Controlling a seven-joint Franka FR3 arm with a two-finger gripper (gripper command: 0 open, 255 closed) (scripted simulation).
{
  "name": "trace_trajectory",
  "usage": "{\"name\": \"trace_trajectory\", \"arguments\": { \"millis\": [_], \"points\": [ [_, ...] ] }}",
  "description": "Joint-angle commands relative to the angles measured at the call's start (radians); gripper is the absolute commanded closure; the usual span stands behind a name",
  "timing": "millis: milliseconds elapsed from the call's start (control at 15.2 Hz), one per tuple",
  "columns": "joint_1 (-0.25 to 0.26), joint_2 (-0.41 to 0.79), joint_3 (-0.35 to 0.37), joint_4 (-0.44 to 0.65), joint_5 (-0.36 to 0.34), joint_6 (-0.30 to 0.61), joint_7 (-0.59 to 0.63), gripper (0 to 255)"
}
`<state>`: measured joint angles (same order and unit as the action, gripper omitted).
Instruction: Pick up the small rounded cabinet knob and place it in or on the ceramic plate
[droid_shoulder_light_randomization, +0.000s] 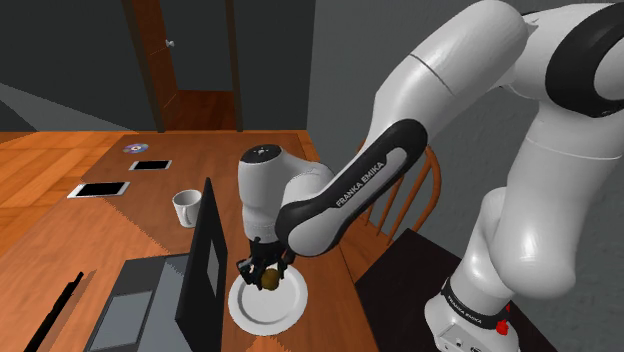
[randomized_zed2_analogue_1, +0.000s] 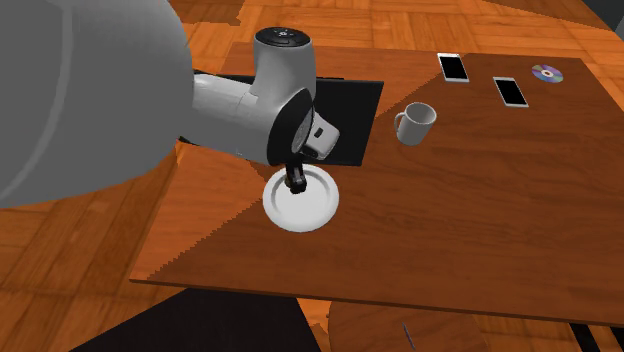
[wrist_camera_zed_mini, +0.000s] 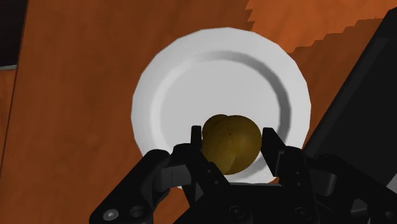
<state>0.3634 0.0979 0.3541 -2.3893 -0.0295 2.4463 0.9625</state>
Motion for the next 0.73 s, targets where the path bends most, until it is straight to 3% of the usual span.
{"name": "trace_trajectory", "arguments": {
  "millis": [0, 660],
  "points": [
    [0.002, 0.022, -0.002, -0.004, -0.013, 0.026, 0.011, 255],
    [0.016, 0.131, -0.025, -0.012, -0.081, 0.134, 0.058, 255]
  ]
}}
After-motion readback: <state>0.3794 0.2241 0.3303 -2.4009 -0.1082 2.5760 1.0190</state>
